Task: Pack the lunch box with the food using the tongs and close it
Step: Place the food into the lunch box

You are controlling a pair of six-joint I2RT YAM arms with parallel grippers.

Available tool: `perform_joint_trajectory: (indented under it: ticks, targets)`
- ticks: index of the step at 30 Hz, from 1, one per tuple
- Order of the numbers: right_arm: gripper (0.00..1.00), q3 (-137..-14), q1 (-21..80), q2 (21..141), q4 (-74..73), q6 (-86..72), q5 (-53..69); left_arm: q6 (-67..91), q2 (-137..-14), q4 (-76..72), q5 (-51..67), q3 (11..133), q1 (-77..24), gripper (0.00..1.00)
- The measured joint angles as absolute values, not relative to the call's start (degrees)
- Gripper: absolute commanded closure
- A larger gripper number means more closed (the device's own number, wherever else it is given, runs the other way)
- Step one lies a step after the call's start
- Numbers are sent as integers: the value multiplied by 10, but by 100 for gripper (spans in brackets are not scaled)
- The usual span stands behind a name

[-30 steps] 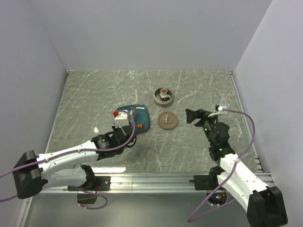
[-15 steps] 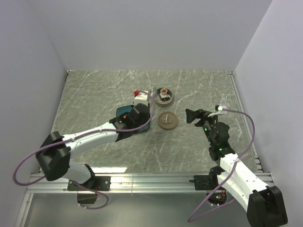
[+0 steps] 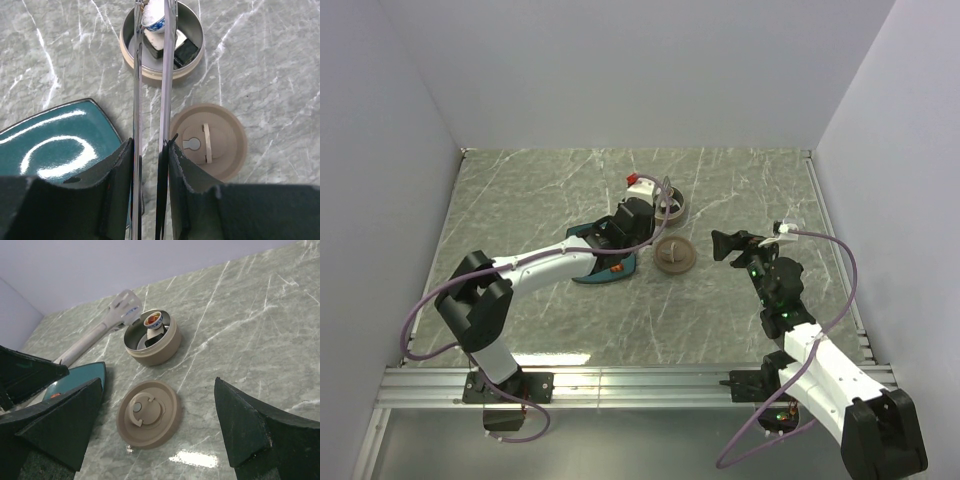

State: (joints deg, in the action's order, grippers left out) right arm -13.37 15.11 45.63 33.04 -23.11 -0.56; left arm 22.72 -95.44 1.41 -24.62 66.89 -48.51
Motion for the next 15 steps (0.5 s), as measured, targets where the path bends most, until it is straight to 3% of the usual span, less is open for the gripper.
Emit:
perform_joint_trajectory:
  ticks: [15]
  targets:
    - [0, -134, 151, 465, 330, -231, -5, 226, -955, 17, -242, 665, -481, 70]
